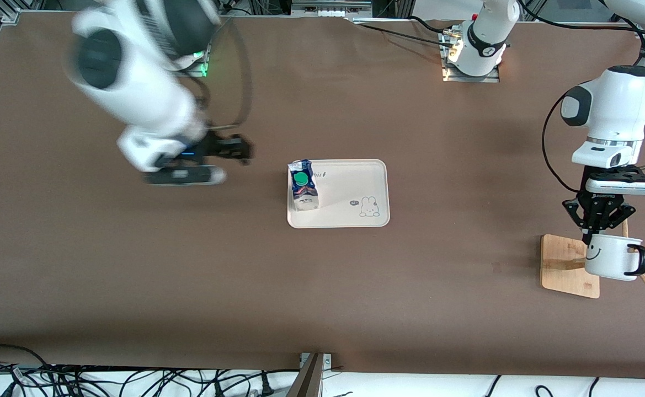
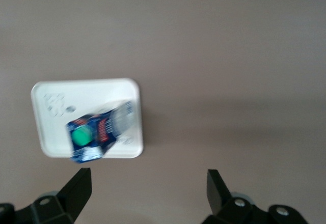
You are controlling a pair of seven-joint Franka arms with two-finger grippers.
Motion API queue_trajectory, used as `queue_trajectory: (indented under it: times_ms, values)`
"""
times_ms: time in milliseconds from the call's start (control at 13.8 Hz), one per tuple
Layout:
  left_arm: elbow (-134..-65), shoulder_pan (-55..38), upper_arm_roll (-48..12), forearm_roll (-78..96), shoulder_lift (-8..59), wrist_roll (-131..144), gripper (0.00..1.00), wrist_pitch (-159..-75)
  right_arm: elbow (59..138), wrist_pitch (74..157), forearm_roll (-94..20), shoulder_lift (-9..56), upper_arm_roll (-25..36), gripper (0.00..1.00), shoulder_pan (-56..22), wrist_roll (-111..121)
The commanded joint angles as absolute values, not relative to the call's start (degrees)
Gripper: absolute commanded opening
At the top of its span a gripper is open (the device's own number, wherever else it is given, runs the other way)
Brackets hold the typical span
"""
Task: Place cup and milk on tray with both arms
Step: 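Open the right gripper and withdraw it from the carton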
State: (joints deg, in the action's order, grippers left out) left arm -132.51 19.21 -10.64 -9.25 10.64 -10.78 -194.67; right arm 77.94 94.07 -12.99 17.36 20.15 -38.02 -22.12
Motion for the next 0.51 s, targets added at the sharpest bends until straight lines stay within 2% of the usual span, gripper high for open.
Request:
queue_trajectory:
  times_ms: [0, 291, 436]
  values:
    - [-132.1, 19.51, -10.72, -10.81, 8.09, -10.72, 0.0, -194.59, 78.75, 91.06, -13.54, 16.44, 27.83, 1.0, -38.32, -17.52]
    - [-132.19, 19.42, -11.16, -10.81, 7.03, -10.72, 0.0, -194.5, 76.12, 84.3, -13.27, 16.44, 37.16, 1.0, -37.8, -3.46]
    - [-132.19, 19.42, -11.51, -10.81, 6.68, -10.72, 0.0, -194.5, 76.28, 83.41, -12.49, 15.31, 36.05, 1.0, -35.35, -2.11]
